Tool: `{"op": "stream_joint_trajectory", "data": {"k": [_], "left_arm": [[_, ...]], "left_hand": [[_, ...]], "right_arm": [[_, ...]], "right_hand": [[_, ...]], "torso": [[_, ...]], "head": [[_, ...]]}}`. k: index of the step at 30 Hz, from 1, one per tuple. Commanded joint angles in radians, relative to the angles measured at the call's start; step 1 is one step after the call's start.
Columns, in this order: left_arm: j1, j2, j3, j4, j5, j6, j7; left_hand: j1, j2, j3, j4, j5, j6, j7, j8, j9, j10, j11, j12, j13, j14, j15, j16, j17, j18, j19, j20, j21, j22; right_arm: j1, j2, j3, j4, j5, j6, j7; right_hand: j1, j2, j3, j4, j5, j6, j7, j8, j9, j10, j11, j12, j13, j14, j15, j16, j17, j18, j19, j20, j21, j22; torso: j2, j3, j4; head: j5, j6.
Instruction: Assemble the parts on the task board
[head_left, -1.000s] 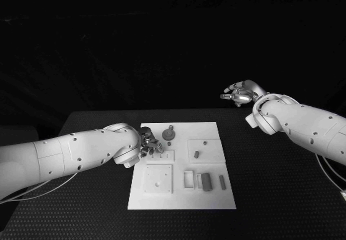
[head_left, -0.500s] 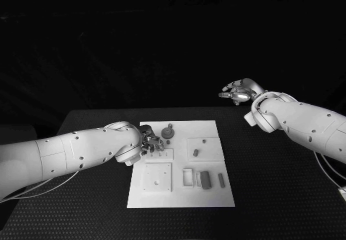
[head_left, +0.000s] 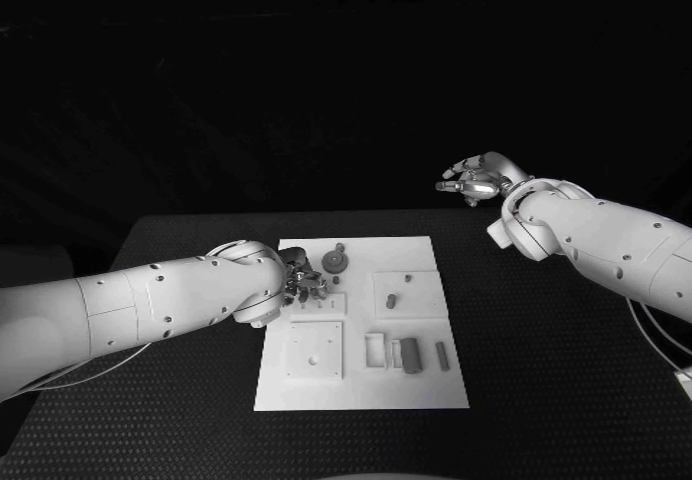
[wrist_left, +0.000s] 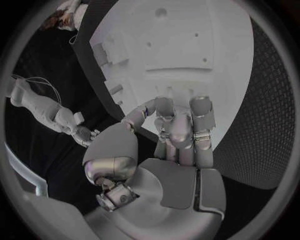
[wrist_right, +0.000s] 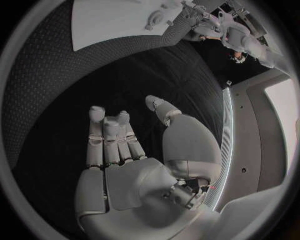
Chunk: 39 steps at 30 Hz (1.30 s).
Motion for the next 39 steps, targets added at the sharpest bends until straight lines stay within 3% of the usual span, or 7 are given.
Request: {"op": "stream_joint_trajectory", "data": {"k": [1, 20, 32, 39], "left_arm": [[-0.002, 0.005, 0.000, -0.003, -0.085, 0.041, -0.009], [-0.014, 0.014, 0.001, -0.022, -0.069, 0.102, -0.011], [-0.029, 0.024, 0.001, -0.030, -0.068, 0.107, -0.008], [-0.030, 0.023, 0.001, -0.034, -0.068, 0.099, -0.007]], "left_hand": [[0.000, 0.007, 0.072, 0.029, -0.007, 0.076, -0.051, 0.007, 0.001, -0.006, -0.010, 0.004, -0.002, -0.046, -0.035, 0.006, -0.006, 0.032, 0.024, -0.023, -0.004, 0.002], [-0.047, 0.031, 0.103, 0.029, -0.021, 0.077, -0.050, 0.011, 0.004, -0.006, -0.008, 0.012, -0.011, -0.056, -0.032, 0.033, -0.037, 0.027, 0.021, -0.020, -0.003, 0.016], [-0.080, 0.046, 0.108, 0.030, -0.039, 0.075, -0.049, 0.011, 0.005, -0.007, -0.007, 0.016, -0.017, -0.062, -0.031, 0.046, -0.057, 0.026, 0.020, -0.020, -0.005, 0.019], [-0.095, 0.055, 0.110, 0.031, -0.060, 0.075, -0.049, 0.011, 0.005, -0.008, -0.006, 0.017, -0.021, -0.065, -0.031, 0.052, -0.070, 0.026, 0.020, -0.020, -0.006, 0.020]], "right_arm": [[0.000, 0.001, 0.001, 0.000, -0.006, 0.017, 0.005], [0.000, 0.002, 0.001, -0.001, -0.007, 0.018, 0.005], [0.000, 0.006, 0.000, -0.003, -0.007, 0.020, 0.005], [0.000, 0.005, 0.000, -0.003, -0.008, 0.020, 0.005]], "right_hand": [[0.001, 0.010, 0.000, -0.004, 0.002, -0.004, 0.025, 0.005, -0.002, -0.008, -0.001, 0.007, -0.002, -0.007, 0.002, 0.005, -0.001, 0.028, -0.007, 0.000, -0.004, 0.015], [-0.003, 0.010, -0.003, -0.005, 0.002, -0.005, 0.025, 0.005, -0.003, -0.010, -0.001, 0.008, -0.003, -0.008, 0.003, 0.005, -0.003, 0.028, -0.008, 0.001, -0.005, 0.015], [-0.001, 0.011, -0.002, -0.008, 0.002, -0.005, 0.025, 0.005, -0.004, -0.011, -0.001, 0.008, -0.004, -0.009, 0.003, 0.006, -0.003, 0.028, -0.008, 0.001, -0.005, 0.015], [-0.001, 0.012, -0.002, -0.009, 0.002, -0.005, 0.025, 0.005, -0.004, -0.011, -0.001, 0.008, -0.005, -0.009, 0.003, 0.006, -0.003, 0.028, -0.008, 0.001, -0.005, 0.015]], "torso": [[0.000, 0.0000, 0.0002], [0.000, 0.0001, 0.0001], [0.000, -0.0002, 0.0007], [0.000, 0.0002, 0.0008]], "head": [[-0.001, -0.005], [-0.002, -0.015], [-0.006, -0.019], [-0.007, -0.019]]}}
